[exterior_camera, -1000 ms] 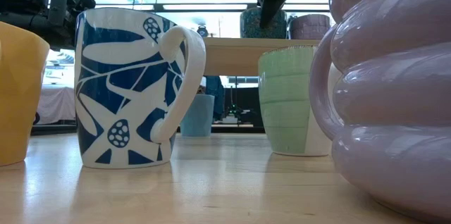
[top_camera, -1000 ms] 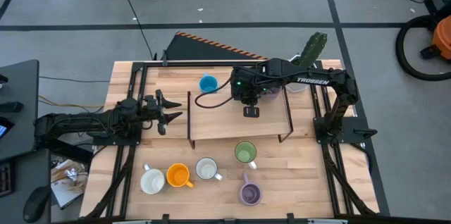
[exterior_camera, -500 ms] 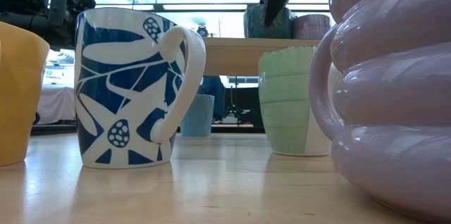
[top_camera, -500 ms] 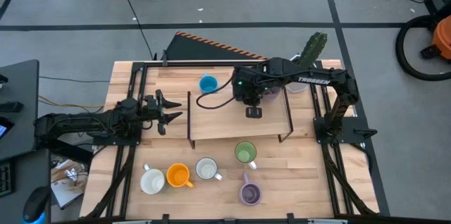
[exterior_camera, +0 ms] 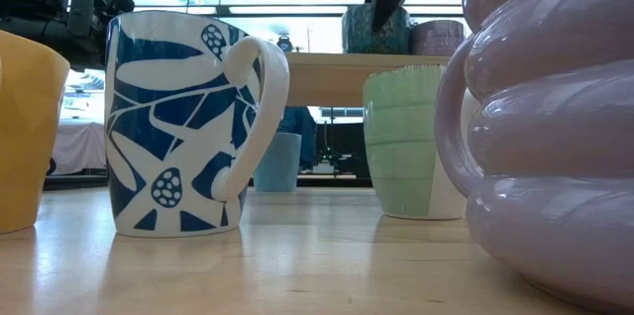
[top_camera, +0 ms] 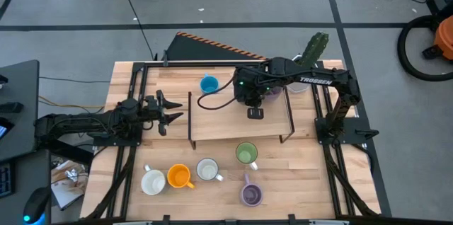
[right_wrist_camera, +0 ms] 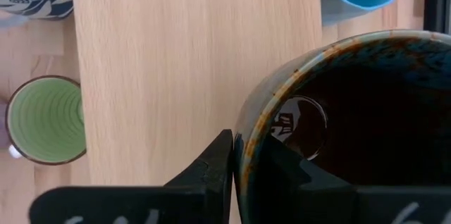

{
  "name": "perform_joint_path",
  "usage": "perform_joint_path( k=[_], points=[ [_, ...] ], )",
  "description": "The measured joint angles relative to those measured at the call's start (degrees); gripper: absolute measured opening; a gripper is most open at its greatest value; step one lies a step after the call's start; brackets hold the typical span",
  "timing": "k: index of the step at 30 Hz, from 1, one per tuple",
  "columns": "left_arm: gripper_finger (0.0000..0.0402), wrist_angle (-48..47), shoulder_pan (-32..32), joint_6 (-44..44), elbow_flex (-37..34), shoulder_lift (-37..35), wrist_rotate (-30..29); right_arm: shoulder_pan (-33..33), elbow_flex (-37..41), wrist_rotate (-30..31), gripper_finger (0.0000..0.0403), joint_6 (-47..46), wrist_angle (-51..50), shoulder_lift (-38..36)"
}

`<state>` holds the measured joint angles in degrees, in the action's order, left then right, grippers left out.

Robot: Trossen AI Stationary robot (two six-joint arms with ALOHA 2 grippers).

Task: Place coffee mugs
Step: Put the green-brown mug on the shelf, then put the blue mug on the shelf

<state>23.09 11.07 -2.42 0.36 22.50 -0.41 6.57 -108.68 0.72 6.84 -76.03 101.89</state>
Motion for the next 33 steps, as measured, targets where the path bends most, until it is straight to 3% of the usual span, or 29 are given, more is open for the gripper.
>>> perform_joint_path(
  k=[20, 33],
  points=[
    [0.0172, 0.0, 0.0, 0.0, 0.0, 0.0, 0.0, 0.0, -0.2, 1.3, 0.0162, -0.9, 0.8, -0.1],
    [0.0172, -0.3, 0.0, 0.0, 0.0, 0.0, 0.0, -0.2, -4.1, 1.1, 0.0266, -1.7, -0.1, -0.1]
  ],
)
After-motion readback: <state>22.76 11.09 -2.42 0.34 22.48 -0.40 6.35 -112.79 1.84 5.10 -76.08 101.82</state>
